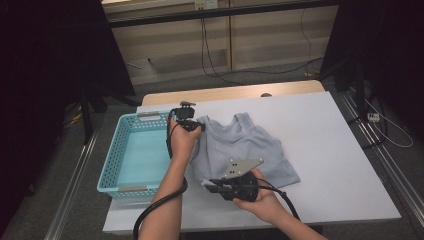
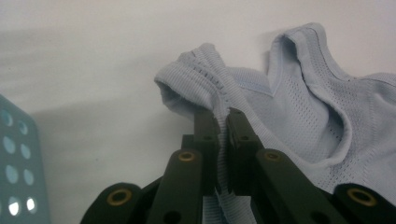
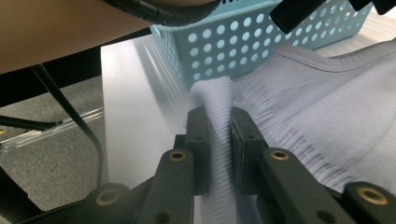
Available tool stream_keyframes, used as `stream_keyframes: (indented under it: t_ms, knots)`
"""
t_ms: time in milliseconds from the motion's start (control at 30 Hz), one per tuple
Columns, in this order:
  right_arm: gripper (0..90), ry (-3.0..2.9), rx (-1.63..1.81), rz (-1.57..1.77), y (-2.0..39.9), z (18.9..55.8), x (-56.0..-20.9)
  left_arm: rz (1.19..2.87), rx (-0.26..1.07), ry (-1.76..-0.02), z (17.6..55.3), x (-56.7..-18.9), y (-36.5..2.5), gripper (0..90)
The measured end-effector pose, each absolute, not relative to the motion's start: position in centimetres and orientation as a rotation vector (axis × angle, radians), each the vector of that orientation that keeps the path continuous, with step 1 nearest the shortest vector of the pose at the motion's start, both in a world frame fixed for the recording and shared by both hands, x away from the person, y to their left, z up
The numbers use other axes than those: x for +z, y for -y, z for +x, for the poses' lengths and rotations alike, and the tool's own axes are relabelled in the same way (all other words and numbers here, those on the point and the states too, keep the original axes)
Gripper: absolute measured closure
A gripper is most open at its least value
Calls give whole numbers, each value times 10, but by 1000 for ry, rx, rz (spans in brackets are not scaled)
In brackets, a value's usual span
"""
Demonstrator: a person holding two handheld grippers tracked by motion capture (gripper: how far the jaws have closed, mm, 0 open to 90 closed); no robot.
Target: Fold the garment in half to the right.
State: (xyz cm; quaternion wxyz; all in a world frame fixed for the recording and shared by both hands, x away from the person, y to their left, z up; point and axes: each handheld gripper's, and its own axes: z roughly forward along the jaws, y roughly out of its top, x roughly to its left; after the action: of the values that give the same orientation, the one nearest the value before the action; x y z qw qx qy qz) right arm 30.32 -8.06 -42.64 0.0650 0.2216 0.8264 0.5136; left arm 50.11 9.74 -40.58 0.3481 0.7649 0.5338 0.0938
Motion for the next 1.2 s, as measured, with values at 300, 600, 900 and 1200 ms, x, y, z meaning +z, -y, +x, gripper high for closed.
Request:
stream_keyframes:
  t_ms: [300, 600, 900, 1200]
  knots:
    - [805, -2497, 1553, 642, 75, 303, -425, 1974, 249, -1405, 499, -404, -108, 850]
    - [807, -2500, 1556, 615, 69, 303, -423, 1980, 272, -1406, 497, -397, -115, 850]
    - [811, -2500, 1583, 595, 64, 303, -420, 1975, 283, -1425, 494, -393, -126, 850]
    - [812, -2494, 1602, 583, 60, 303, -418, 1970, 294, -1427, 493, -390, -132, 849]
